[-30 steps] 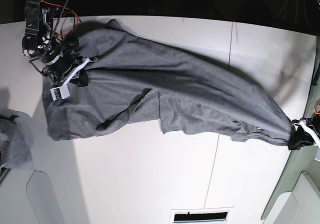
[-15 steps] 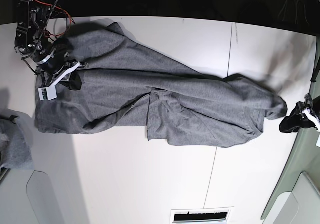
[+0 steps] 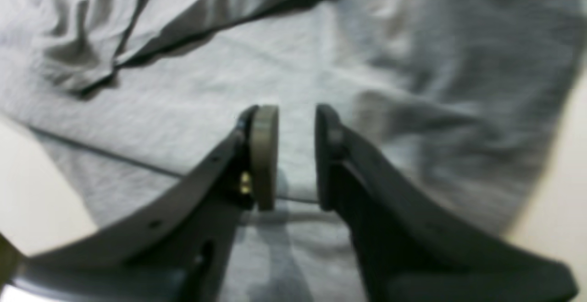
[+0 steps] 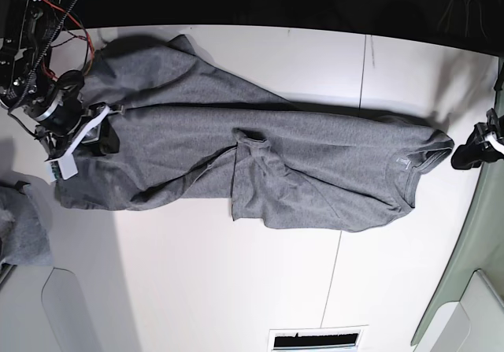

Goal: Layout the t-shirt on the table in an organized manner, then fold the t-shirt properly
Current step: 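Grasp the collar end with the left gripper and pull it away from the right gripper, then grasp the shirt ends with both grippers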

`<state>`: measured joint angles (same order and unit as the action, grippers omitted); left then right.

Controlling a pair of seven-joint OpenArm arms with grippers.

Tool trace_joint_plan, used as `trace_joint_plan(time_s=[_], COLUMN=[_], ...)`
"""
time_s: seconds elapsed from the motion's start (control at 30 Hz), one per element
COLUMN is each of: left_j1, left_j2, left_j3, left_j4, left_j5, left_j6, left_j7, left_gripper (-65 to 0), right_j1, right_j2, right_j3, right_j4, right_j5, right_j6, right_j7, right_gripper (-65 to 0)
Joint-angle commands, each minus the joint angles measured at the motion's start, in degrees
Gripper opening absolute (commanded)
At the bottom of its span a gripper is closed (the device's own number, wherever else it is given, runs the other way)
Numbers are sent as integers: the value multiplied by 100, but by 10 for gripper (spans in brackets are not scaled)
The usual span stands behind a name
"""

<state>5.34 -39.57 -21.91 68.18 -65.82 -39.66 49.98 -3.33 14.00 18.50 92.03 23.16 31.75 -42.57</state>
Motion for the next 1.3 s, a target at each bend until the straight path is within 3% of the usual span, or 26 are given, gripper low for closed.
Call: trace_joint_plan(time_s=[0.0, 0.07, 0.13, 0.27, 0.37, 0.63, 0.83, 0.97, 1.13, 1.27], left_j1=[63, 286, 435, 621, 721, 879, 876, 758, 413, 199], left_j2=[-138, -129, -83, 26, 70, 350, 787, 1027, 1067, 1064], left_j3=[-55, -55, -57, -57, -55, -55, -50, -50, 160, 409], left_j4=[85, 85, 85, 85, 83, 83, 83, 83, 74, 31], left_j5=[-122, -120, -114, 249, 828, 957, 1357, 1537, 1624, 2190], left_j6=[-34, -34, -34, -34, -34, -34, -34, -34, -34, -34], left_j7=[-59, -63, -66, -302, -684, -907, -1384, -1491, -1576, -1952], left_gripper=[-394, -394, -393, -380, -300, -278, -278, -278, -278, -278], right_j1=[-20, -146, -304, -706, -1071, -1980, -2002, -1987, -1823, -1770], right_j2=[114, 160, 170, 321, 498, 570, 177, -70, -372, -538], right_j3=[153, 374, 634, 1239, 1622, 1451, 1045, 522, 48, -20], right_j4=[81, 76, 76, 76, 76, 74, 61, 31, 26, 26], right_j5=[136, 223, 240, 348, 787, 1373, 1392, 1062, 697, 660], right_j6=[-46, -68, -66, -68, -61, -44, -42, -46, -155, -155], right_j7=[81, 94, 96, 94, 22, -11, 46, 380, 529, 531], right_gripper=[-425, -341, -304, -305, -305, -305, -305, -305, -305, -305])
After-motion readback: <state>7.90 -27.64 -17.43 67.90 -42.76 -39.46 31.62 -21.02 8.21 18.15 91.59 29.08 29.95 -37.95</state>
